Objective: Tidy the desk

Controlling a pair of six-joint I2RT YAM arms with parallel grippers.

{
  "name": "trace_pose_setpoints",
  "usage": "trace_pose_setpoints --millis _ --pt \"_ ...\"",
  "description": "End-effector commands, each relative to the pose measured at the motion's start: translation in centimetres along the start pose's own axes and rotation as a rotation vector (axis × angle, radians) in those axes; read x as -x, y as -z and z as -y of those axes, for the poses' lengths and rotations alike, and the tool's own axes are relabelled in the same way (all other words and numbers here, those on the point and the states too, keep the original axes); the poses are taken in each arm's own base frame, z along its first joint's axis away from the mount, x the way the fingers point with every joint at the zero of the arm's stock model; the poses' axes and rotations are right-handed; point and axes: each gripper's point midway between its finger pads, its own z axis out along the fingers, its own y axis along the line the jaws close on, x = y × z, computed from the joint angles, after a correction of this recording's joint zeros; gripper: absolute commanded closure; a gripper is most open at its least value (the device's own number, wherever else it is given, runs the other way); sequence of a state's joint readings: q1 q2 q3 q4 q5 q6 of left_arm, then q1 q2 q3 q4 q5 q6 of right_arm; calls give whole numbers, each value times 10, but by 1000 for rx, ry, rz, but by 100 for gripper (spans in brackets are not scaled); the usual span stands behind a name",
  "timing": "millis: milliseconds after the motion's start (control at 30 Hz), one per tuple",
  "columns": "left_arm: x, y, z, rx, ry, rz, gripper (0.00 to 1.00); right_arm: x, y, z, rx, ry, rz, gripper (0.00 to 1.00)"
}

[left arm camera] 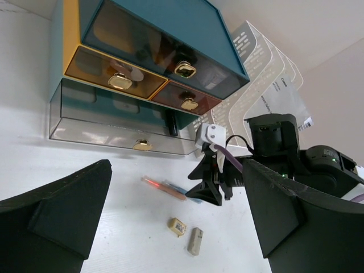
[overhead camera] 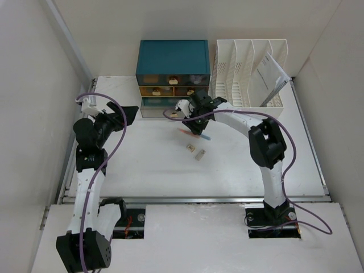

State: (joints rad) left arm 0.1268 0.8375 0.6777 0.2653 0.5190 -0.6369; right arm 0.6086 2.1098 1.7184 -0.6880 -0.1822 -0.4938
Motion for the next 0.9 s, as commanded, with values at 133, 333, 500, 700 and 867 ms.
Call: trace_pose_setpoints --millis 133,333,500,700,867 --pt "8 2 12 -57 -29 30 0 15 -5 0 11 -3 61 50" --pt "8 2 12 -57 -29 30 0 11 -13 2 8 -6 44 50" --pt "8 2 12 -57 -29 30 0 12 -21 6 -1 -6 41 50" --pt "8 2 12 -57 -29 30 0 12 -25 7 4 -8 32 50" --pt "8 2 12 -57 -29 30 0 6 -33 6 12 -12 15 50"
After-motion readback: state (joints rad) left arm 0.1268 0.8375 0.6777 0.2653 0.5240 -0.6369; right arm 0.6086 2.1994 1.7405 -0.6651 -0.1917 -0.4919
